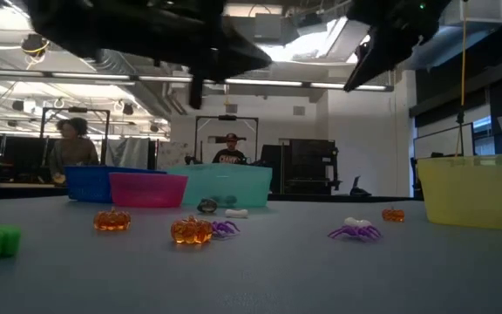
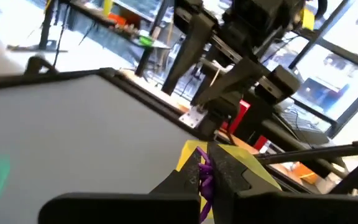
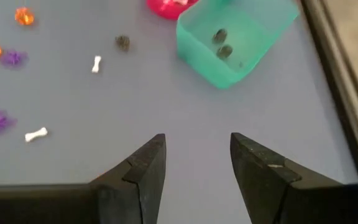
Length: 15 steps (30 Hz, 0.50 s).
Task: Sort Halloween decoration
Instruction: Put the purple spider toy into the yellow bin
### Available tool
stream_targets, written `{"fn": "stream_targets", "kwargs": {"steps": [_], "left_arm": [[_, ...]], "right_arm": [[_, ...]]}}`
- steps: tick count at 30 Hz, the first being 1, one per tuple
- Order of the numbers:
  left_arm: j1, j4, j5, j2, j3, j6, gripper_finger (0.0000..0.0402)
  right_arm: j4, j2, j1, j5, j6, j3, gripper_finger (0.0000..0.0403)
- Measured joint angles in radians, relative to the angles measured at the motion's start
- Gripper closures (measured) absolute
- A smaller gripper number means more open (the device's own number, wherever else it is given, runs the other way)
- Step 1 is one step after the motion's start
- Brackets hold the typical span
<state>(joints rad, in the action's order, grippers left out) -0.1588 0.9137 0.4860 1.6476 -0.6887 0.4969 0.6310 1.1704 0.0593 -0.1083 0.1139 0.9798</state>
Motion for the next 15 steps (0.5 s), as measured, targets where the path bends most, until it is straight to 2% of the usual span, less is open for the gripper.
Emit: {"fn": "stream_targets", "kwargs": {"steps": [8,15], "left_arm": [[0.062,-0.002,-0.218,0.239,-0.303,-0.195,0.0401],[0.069,-0.007,-0.371,0.431,-0.572,-0.311,0.0401]], "right_arm": [[-0.019,-0.03,0.0,-0.113,0.001,0.0,0.0224],[-0.048,-0.03,0.0,-0.117,0.0,0.0,0.0224]]}}
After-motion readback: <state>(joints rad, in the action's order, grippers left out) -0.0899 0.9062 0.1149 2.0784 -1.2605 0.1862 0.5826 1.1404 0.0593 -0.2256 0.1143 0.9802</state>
